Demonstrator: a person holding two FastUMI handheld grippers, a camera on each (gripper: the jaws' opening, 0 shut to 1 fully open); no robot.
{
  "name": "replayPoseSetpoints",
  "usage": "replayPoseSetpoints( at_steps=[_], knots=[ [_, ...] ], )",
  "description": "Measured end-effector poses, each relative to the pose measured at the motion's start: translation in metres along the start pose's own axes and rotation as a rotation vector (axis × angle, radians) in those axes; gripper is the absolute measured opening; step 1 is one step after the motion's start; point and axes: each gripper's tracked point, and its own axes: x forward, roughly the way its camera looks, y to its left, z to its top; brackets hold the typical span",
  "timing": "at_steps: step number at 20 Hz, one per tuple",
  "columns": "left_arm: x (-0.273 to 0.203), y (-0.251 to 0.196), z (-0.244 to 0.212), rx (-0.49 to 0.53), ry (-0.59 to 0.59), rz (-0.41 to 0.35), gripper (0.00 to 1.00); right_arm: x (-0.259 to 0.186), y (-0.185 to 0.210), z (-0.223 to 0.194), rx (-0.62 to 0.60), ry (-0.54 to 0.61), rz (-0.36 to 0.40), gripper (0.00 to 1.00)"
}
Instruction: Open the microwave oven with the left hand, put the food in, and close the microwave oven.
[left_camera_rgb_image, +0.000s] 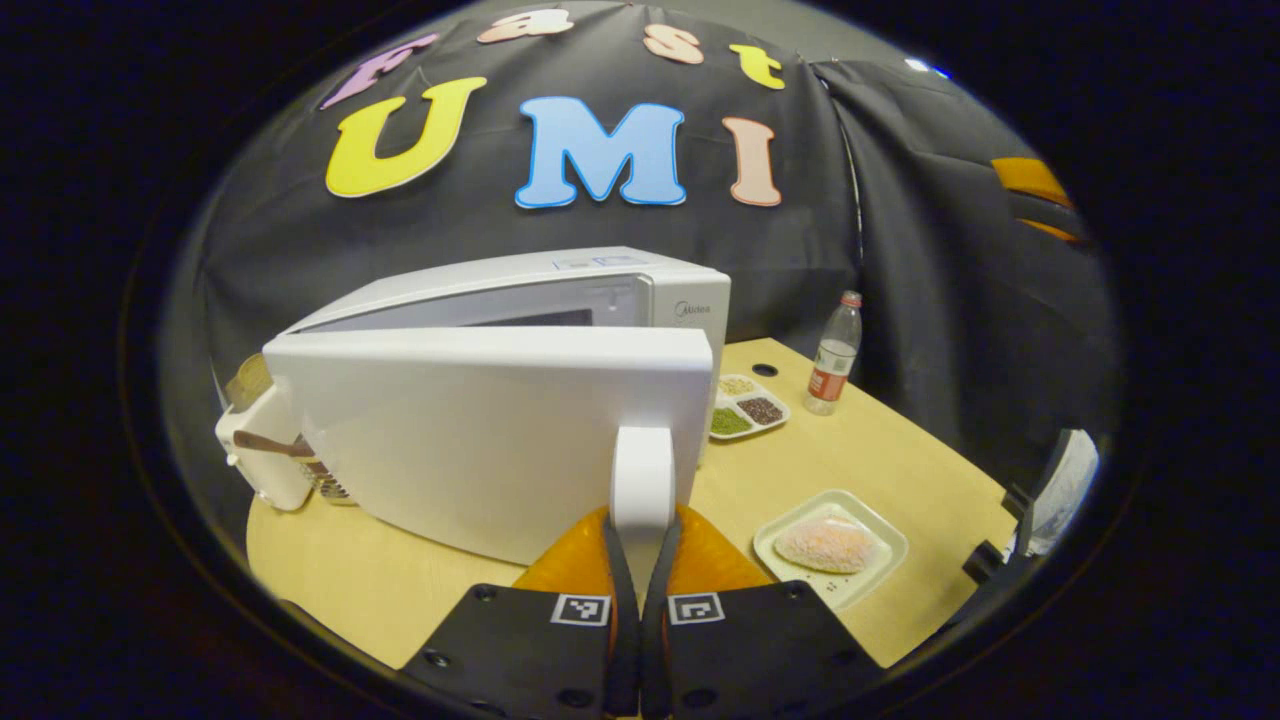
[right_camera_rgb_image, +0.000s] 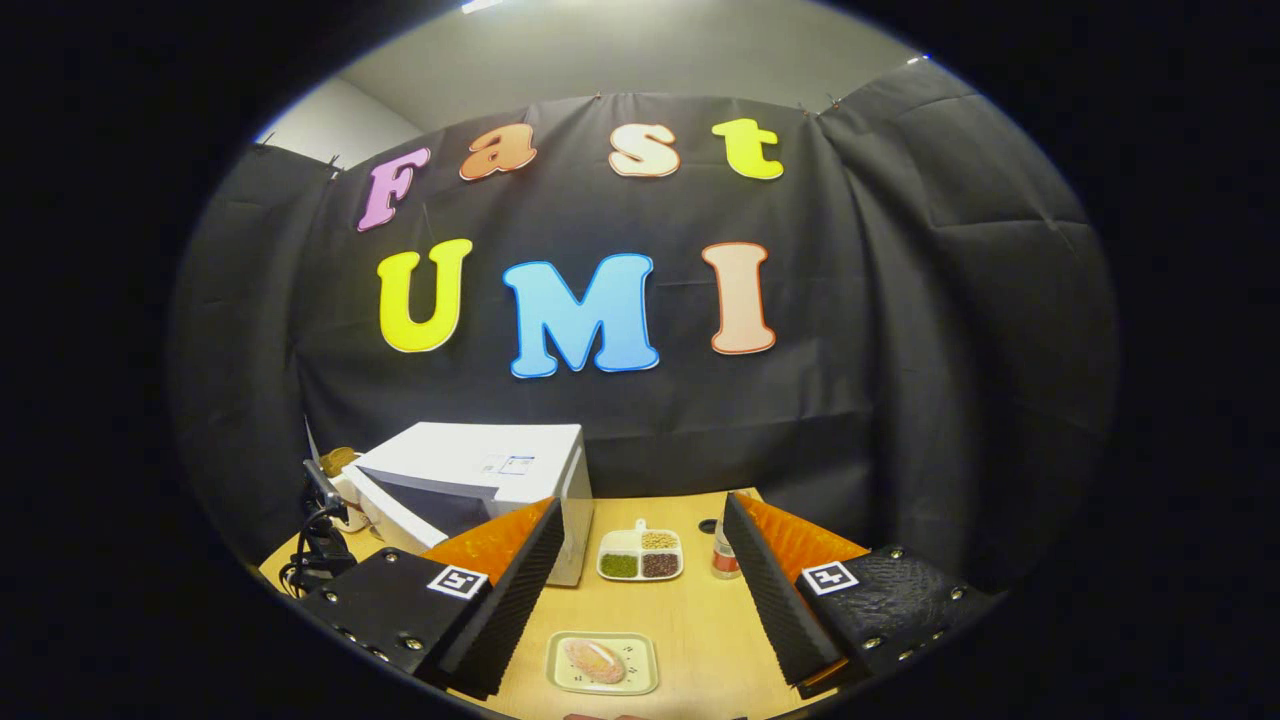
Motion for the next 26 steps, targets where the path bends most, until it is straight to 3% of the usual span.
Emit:
replayPoseSetpoints(
  at_steps=[8,12,20,26],
  knots=[
    [-0.07,0.022,-0.038,0.07,0.073,-0.101,0.07,-0.002,0.055,-0.014,-0.011,0.016,0.103,0.98],
    [-0.106,0.043,-0.058,0.083,0.106,-0.16,0.07,-0.001,0.077,-0.028,-0.03,0.037,0.119,0.98],
    [-0.158,0.093,-0.092,0.085,0.177,-0.2,0.07,0.009,0.111,-0.068,-0.071,0.135,0.17,0.98],
    [-0.2,0.155,-0.115,0.1,0.236,-0.183,0.08,0.029,0.101,-0.105,-0.079,0.231,0.16,0.98]
  ],
)
